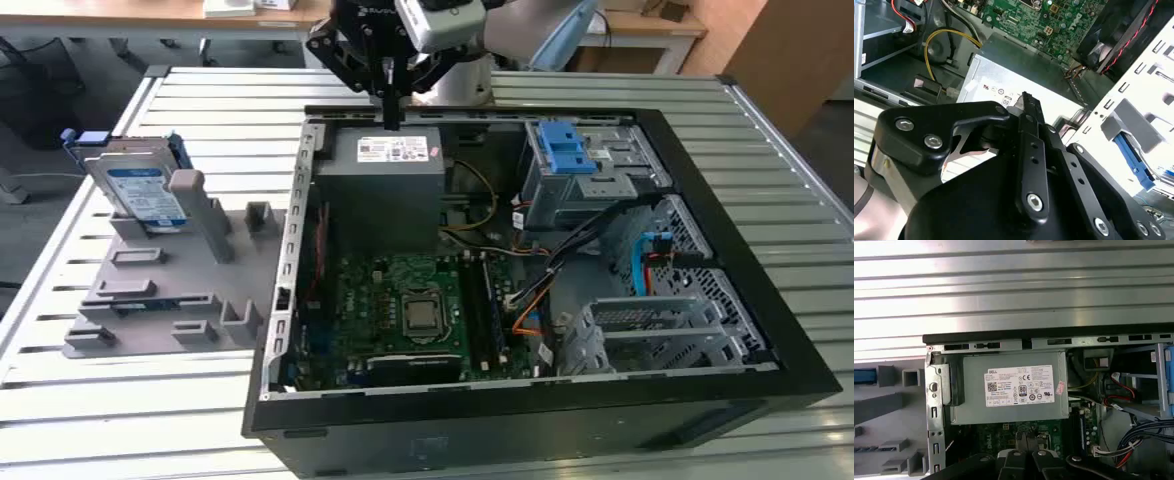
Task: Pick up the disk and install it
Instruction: 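Reach for the disk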
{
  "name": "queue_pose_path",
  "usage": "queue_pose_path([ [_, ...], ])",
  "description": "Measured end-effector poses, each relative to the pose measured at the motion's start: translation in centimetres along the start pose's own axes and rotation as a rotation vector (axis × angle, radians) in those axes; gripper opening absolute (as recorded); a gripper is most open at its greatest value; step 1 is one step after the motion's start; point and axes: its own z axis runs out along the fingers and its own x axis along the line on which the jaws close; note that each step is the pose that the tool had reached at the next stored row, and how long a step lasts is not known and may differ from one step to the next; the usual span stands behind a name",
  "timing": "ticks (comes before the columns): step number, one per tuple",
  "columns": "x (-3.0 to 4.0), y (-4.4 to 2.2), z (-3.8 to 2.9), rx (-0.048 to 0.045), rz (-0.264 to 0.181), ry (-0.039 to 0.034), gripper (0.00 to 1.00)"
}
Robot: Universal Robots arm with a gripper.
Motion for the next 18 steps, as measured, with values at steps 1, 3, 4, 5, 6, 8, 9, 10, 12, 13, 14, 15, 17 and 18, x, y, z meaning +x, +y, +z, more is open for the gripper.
queue_pose_path([
  [1,0.00,0.00,0.00,0.0001,0.000,0.0000,0.11],
  [3,0.35,-0.03,0.03,0.0000,0.000,0.0000,0.11],
  [4,0.36,-0.03,0.03,0.0000,0.000,0.0000,0.11],
  [5,0.37,-0.03,0.03,0.0000,0.000,0.0000,0.11],
  [6,0.39,-0.03,0.03,0.0001,0.000,0.0000,0.11],
  [8,0.50,-0.04,0.05,0.0001,0.000,0.0000,0.11],
  [9,0.60,-0.05,0.08,0.0001,0.000,0.0000,0.11],
  [10,0.62,-0.05,0.09,0.0001,0.000,0.0001,0.11],
  [12,0.65,-0.05,0.10,0.0000,0.000,0.0000,0.11],
  [13,0.68,-0.05,0.11,0.0000,0.000,-0.0001,0.11],
  [14,0.70,-0.06,0.11,0.0000,0.000,0.0000,0.11],
  [15,0.72,-0.06,0.12,0.0000,0.000,-0.0001,0.11],
  [17,0.78,-0.06,0.12,0.0001,0.000,0.0000,0.11],
  [18,0.81,-0.07,0.13,0.0000,0.000,0.0000,0.11],
])
